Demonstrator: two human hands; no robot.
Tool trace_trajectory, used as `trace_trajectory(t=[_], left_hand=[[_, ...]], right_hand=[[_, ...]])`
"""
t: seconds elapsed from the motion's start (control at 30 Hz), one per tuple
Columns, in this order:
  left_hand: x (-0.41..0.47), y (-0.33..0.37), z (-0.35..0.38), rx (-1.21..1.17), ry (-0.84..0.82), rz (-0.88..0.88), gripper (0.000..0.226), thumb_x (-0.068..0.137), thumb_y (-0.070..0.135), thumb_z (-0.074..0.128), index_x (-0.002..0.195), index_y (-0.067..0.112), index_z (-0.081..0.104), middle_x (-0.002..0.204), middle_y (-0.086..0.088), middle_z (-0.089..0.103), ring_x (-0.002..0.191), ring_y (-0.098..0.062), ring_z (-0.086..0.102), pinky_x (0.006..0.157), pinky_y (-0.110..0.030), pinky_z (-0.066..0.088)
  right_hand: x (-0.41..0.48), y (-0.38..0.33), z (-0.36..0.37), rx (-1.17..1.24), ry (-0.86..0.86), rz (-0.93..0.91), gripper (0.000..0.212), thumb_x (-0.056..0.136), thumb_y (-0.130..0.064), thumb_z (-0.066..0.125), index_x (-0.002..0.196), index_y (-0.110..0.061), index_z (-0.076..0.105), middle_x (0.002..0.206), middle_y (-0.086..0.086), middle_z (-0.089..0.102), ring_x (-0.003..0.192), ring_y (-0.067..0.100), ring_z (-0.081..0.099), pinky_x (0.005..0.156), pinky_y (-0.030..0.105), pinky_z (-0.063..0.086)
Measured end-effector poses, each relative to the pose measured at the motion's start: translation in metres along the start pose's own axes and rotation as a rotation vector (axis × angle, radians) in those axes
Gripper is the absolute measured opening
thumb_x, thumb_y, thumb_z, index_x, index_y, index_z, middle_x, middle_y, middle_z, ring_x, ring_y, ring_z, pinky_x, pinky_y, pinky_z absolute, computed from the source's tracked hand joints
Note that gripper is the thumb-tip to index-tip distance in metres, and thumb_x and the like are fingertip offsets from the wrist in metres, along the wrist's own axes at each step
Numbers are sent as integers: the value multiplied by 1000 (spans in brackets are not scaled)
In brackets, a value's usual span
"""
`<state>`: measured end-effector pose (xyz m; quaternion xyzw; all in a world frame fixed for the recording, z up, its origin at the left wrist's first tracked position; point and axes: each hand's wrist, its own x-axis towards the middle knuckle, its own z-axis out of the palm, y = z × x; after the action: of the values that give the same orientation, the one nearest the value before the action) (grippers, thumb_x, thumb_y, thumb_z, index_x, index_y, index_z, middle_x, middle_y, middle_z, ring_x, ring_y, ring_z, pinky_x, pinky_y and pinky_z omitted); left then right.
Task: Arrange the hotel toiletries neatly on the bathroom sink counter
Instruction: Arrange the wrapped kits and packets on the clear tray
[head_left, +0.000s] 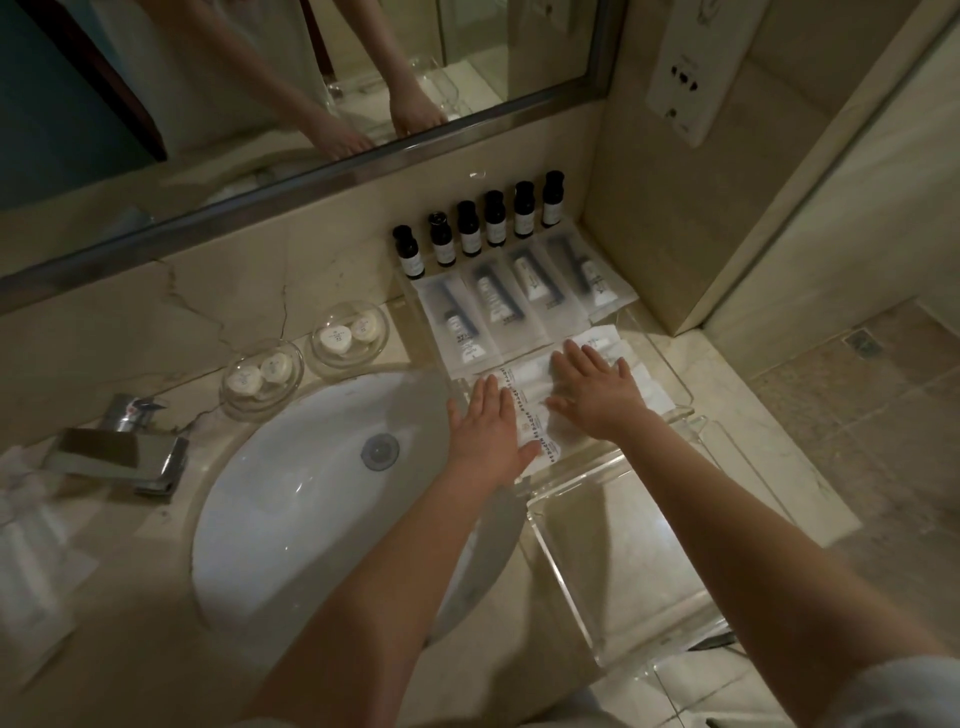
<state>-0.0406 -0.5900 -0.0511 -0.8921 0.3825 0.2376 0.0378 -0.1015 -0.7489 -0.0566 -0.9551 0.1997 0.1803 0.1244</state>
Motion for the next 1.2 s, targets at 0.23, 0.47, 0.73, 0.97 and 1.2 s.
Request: trace_trajectory(t=[0.23, 0.47, 0.73, 0.97, 1.2], left_hand=[[-32, -24, -6, -104, 219, 60, 59, 97, 42, 32, 148, 14, 20, 159, -5, 13, 147, -20, 7, 118, -47, 7], [-114, -122, 14, -197, 421, -145, 52, 87, 37, 43, 131, 11, 52, 142, -11, 47, 135, -30, 38, 110, -50, 28], [-226, -257, 50, -258, 351, -583, 54, 93, 38, 46, 141, 14, 38, 151, -8, 33, 140, -26, 26, 113, -40, 23], [-305, -367, 81, -340, 220, -861, 50, 92, 41, 46, 134, 14, 43, 144, -10, 37, 133, -29, 31, 105, -42, 33], [-322, -442, 80, -466, 164, -926, 46, 90, 39, 45, 126, 10, 48, 133, -13, 45, 124, -31, 41, 100, -41, 40]], right_hand=[[-33, -32, -4, 41, 286, -70, 53, 90, -35, 53, 138, -16, 40, 147, 10, 38, 138, 30, 31, 111, 50, 25], [-65, -133, -2, 104, 321, -291, 54, 82, -28, 60, 133, -15, 47, 132, 10, 53, 121, 33, 48, 96, 43, 41], [-67, -304, 15, 20, 87, -588, 50, 91, -32, 50, 138, -20, 38, 139, 6, 45, 124, 28, 44, 96, 41, 41], [-67, -435, 45, -83, -114, -733, 47, 91, -34, 51, 135, -21, 43, 135, 8, 49, 121, 30, 47, 98, 42, 42], [-30, -533, 63, -155, -225, -688, 48, 89, -36, 52, 132, -16, 46, 123, 11, 53, 112, 30, 53, 93, 43, 48]])
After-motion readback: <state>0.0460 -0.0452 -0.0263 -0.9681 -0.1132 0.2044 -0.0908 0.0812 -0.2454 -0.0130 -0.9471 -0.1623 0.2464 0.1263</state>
